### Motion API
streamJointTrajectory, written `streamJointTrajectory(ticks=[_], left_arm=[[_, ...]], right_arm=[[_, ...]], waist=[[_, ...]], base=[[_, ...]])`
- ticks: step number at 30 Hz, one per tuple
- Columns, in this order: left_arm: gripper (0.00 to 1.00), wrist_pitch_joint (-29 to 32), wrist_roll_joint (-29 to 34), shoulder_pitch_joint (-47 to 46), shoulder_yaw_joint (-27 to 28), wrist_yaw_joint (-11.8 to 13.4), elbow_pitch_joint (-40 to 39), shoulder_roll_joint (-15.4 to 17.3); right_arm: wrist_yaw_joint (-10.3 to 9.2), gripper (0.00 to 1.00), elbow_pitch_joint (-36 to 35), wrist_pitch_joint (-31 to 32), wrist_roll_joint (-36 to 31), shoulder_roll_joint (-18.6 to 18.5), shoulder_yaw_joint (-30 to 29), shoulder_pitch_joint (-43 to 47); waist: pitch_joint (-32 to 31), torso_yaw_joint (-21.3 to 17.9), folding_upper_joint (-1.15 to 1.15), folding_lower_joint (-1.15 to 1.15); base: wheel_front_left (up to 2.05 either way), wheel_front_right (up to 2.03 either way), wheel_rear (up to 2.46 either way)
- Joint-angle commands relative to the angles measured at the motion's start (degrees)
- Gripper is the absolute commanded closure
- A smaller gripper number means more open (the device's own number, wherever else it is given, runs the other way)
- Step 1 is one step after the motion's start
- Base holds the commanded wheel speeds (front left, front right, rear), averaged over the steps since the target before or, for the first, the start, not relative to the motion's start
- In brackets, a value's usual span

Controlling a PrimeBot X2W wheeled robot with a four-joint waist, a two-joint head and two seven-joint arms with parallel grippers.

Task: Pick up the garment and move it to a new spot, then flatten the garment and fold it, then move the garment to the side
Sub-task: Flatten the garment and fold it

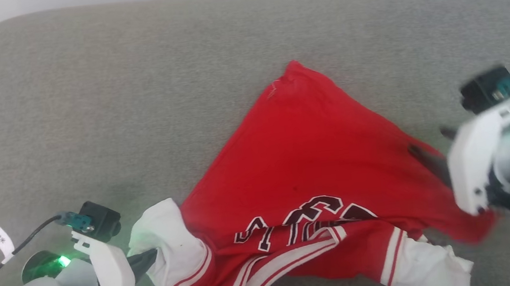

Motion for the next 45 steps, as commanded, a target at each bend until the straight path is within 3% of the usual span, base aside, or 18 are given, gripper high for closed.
streamJointTrajectory(ticks=[1,7,18,26,30,31,32,38,45], left_arm=[[1.0,-0.19,0.54,-0.22,-0.12,-0.32,0.3,-0.47],[1.0,0.12,1.42,-1.63,-0.45,-1.28,1.2,-2.38],[1.0,-0.1,2.93,-4.96,-1.08,-3.96,4.32,-7.65],[1.0,-0.56,3.73,-7.3,-1.52,-5.76,7.13,-11.21],[1.0,-0.77,4.0,-8.36,-2.13,-6.67,9.49,-13.1],[1.0,-0.76,3.96,-8.59,-2.24,-6.87,9.9,-13.36],[1.0,-0.78,3.85,-8.82,-2.3,-6.9,10.31,-13.6],[1.0,-0.68,2.65,-9.22,-2.45,-7.37,12.39,-13.49],[1.0,1.6,0.38,-12.2,0.12,-6.66,12.66,-9.07]], right_arm=[[0.0,0.0,1.14,-1.54,-0.26,0.08,1.36,-2.72],[0.0,0.0,11.32,-8.31,-1.2,0.25,8.85,-14.52],[0.01,0.0,40.04,-13.71,-0.29,2.29,17.8,-34.53],[0.0,0.0,56.3,-9.61,0.92,3.77,21.29,-42.59],[0.01,0.0,64.0,-3.77,2.03,3.47,26.28,-43.73],[0.01,0.71,65.09,-2.91,2.28,3.4,27.24,-43.7],[0.01,1.0,65.78,-2.7,2.77,3.32,27.76,-43.73],[-0.05,1.0,68.14,-6.32,3.44,2.38,29.14,-46.01],[-0.02,1.0,65.26,-11.89,6.16,1.83,30.51,-48.61]], waist=[[0.13,0.92,0.0,0.0],[0.95,3.89,0.0,0.0],[3.92,10.62,0.0,0.0],[5.7,14.03,0.0,0.0],[6.04,15.18,0.0,0.0],[6.04,15.29,0.0,0.0],[6.06,15.37,0.0,0.0],[4.92,14.47,0.0,0.0],[0.7,10.7,0.0,0.0]], base=[[0.0,0.0,0.0],[0.0,0.0,0.0],[0.0,0.0,0.0],[0.0,0.0,0.0],[0.0,0.0,0.0],[0.0,0.0,0.0],[0.0,0.0,0.0],[0.0,0.0,0.0],[0.0,0.0,0.0]])
